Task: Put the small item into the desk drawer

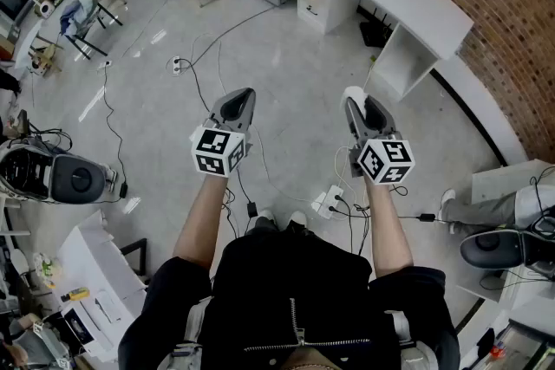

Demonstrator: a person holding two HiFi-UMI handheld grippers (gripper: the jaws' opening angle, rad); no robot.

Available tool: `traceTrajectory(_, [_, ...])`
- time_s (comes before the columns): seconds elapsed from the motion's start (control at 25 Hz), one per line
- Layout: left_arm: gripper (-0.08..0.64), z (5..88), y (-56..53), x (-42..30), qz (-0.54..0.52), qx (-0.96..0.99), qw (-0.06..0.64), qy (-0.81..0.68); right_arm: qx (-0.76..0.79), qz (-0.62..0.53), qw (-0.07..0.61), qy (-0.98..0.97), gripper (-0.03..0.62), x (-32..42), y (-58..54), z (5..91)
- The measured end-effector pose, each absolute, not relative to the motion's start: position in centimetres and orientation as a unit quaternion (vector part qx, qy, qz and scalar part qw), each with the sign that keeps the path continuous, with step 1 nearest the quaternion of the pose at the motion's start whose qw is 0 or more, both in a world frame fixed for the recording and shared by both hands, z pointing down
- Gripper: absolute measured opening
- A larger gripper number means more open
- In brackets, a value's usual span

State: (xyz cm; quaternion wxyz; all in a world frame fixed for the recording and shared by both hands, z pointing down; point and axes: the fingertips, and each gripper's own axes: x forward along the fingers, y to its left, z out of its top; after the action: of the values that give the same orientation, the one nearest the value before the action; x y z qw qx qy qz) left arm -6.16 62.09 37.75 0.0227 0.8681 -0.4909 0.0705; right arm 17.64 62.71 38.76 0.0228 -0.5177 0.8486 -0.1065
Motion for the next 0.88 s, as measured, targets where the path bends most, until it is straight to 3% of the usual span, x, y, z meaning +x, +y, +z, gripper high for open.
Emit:
traceTrajectory(0.32, [0.021,38.2,66.2,-8.5,0.052,0.864,0.026,-0.499,-0.515,-0.088,0.051,0.851,0.163,16.7,66.0,38.1])
traceTrajectory(0.88, [0.021,39.7,66.7,-8.2,0.057,0.864,0.034,-0.499,-0.515,-0.086,0.032,0.852,0.164,16.0,66.5,38.8])
